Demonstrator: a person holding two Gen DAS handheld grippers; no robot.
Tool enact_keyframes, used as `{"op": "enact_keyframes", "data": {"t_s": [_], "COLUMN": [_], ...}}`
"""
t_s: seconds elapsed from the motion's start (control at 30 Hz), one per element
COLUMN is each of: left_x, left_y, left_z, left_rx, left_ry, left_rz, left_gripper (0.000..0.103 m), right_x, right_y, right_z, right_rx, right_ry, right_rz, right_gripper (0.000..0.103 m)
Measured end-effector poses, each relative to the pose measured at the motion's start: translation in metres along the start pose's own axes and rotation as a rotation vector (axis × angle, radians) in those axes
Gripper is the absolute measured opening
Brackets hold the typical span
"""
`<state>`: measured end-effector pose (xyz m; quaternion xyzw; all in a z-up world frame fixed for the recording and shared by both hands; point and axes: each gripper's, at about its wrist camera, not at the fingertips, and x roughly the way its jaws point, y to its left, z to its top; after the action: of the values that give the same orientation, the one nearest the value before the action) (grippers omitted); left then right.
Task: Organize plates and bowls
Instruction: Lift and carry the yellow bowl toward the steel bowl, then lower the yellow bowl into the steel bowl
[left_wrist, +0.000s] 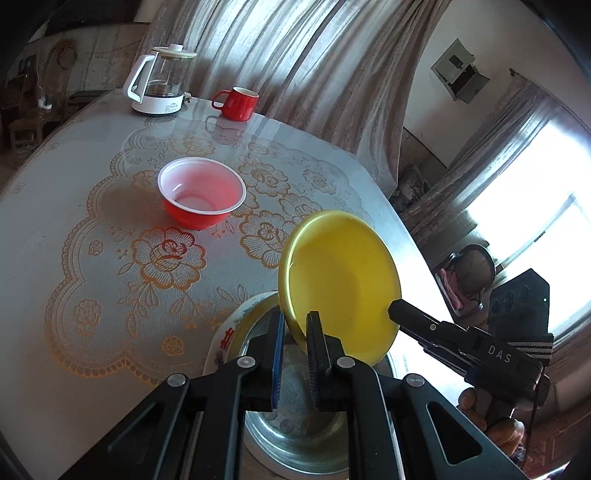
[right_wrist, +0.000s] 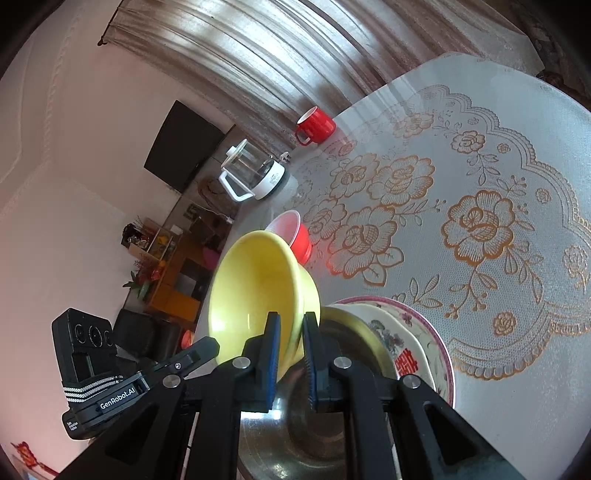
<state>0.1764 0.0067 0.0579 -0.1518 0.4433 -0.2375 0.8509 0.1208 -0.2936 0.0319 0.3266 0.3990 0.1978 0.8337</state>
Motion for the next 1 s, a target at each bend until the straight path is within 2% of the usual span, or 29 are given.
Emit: {"op": "enact_keyframes", "data": {"t_s": [0.57, 0.77, 1.0], "left_x": [-0.005, -0.004, -0.002], "left_y": [0.013, 0.011, 0.012], "left_z": [-0.053, -0.059, -0.062], "left_rx": [-0.027, -0.003, -0.021], "left_ry": [0.068, 0.067, 0.077], "left_rz": [-0.023, -0.004, -0.028], "left_gripper": [0.012, 0.012, 0.012], "right_x": [-0.016, -0.018, -0.021], "right_y": [0.002, -0.002, 0.000], "right_z": [-0.054, -0.062, -0.066], "right_rx": [-0.009, 0.006, -0.008], "right_ry": [0.066, 0.073, 0.069], "right_rz": [-0.030, -0.035, -0.059], "right_gripper": [0.011, 0.014, 0.014]}}
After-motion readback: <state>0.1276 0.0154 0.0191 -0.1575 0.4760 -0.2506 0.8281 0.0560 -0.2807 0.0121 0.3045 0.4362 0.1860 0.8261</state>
